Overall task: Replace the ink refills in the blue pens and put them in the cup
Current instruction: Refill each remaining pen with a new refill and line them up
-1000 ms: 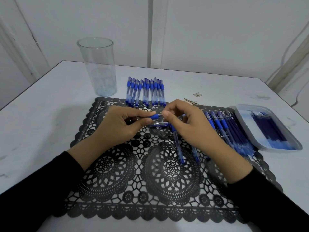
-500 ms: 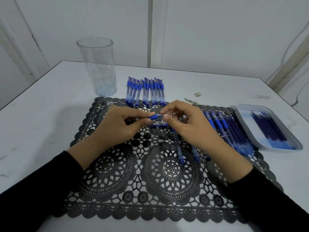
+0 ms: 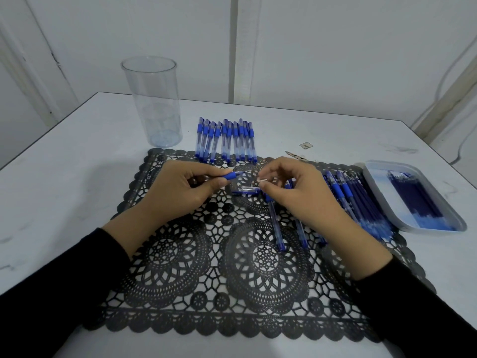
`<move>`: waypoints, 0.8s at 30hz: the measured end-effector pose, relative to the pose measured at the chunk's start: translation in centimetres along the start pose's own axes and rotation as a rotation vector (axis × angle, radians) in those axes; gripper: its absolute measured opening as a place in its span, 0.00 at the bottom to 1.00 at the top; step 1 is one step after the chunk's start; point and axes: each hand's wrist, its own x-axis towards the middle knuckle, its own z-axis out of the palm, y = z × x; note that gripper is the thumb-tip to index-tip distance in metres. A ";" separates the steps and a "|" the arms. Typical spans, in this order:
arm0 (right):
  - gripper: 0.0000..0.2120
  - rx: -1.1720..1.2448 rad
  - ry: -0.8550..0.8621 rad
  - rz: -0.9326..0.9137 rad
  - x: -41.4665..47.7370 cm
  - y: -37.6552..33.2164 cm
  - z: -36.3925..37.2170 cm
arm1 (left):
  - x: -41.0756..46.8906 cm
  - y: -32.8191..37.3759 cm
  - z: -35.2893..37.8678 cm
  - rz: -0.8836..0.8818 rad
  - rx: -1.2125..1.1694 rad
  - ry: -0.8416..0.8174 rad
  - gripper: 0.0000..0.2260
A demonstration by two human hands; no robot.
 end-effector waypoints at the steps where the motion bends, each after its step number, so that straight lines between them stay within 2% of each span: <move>1: 0.04 -0.061 -0.035 -0.008 -0.1 0.0 0.1 | 0.0 0.0 0.0 -0.003 0.009 0.004 0.13; 4: 0.04 -0.213 -0.106 -0.052 -0.3 -0.1 0.7 | 0.0 0.1 0.0 0.006 0.032 0.002 0.12; 7: 0.02 -0.291 -0.084 -0.105 -0.1 0.3 1.1 | 0.0 0.1 0.1 0.010 0.034 0.000 0.12; 19: 0.05 -0.448 -0.063 -0.081 -0.2 0.0 0.9 | 0.0 0.3 0.2 0.000 0.041 -0.029 0.13; 24: 0.05 -0.255 0.028 -0.023 0.0 -0.4 -0.6 | -0.2 0.6 0.4 0.020 0.017 -0.016 0.13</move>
